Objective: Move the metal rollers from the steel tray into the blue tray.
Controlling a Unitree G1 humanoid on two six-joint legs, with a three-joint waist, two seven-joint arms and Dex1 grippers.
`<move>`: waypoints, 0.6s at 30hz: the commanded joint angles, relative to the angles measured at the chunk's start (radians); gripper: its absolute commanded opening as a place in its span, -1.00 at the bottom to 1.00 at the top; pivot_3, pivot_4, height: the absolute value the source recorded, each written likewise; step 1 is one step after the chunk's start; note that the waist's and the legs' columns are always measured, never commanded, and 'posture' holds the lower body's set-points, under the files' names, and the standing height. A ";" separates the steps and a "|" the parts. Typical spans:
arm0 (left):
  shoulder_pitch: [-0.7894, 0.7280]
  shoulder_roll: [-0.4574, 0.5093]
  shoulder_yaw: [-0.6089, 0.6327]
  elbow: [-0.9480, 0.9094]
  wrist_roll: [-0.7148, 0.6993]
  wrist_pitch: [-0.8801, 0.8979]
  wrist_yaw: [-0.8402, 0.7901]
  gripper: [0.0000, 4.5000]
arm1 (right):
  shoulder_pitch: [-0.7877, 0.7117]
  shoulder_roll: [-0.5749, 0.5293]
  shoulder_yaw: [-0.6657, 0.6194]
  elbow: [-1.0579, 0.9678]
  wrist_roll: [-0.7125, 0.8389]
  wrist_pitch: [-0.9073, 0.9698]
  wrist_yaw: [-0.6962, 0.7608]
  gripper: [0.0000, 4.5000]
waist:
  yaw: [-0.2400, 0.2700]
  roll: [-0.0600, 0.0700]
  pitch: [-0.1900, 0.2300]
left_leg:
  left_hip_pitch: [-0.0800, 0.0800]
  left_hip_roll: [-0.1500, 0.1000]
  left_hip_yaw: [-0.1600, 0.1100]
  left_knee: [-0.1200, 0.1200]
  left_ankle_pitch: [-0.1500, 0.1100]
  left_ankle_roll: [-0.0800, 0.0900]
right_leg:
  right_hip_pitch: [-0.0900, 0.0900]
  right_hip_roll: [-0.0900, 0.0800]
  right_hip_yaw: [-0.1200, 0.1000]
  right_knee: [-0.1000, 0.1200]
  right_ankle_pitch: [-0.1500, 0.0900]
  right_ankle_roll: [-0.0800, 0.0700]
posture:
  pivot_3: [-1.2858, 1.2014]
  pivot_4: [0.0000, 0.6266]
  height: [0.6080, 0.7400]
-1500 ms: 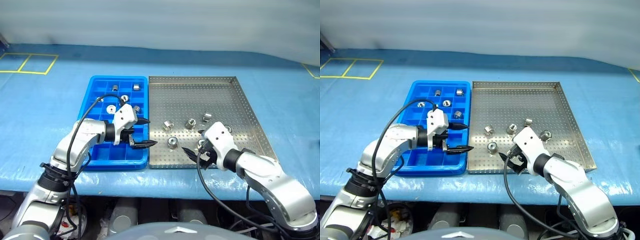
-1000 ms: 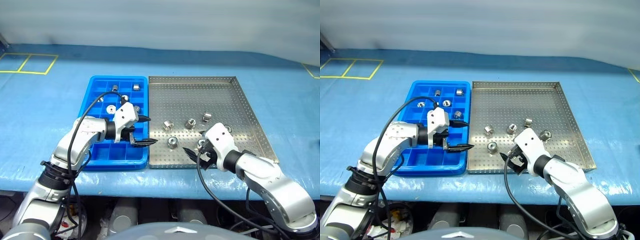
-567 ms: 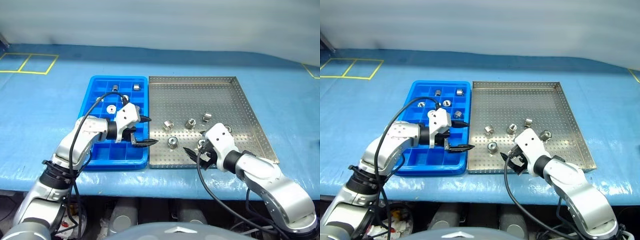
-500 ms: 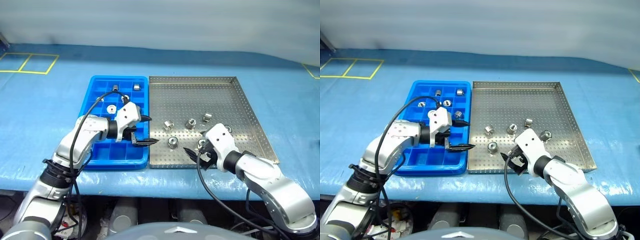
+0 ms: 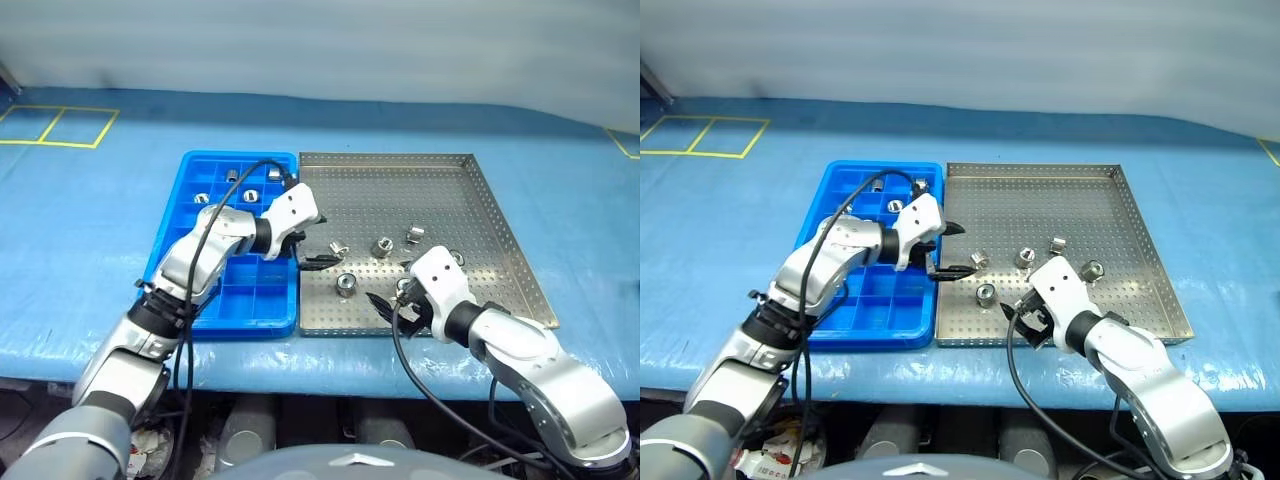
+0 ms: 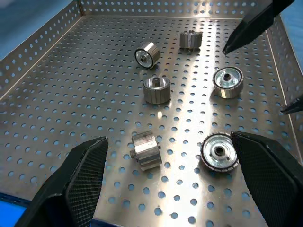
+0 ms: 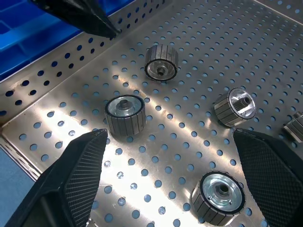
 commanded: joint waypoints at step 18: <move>-0.142 -0.178 -0.071 0.425 0.212 -0.142 0.062 -0.16 | 0.033 0.058 -0.011 -0.049 -0.020 -0.022 -0.060 1.00 | -0.014 0.000 0.000 | 0.000 0.000 0.000 0.000 0.000 0.000 | 0.000 0.000 0.001 0.001 0.000 0.000 | 0.08 -0.52 1.00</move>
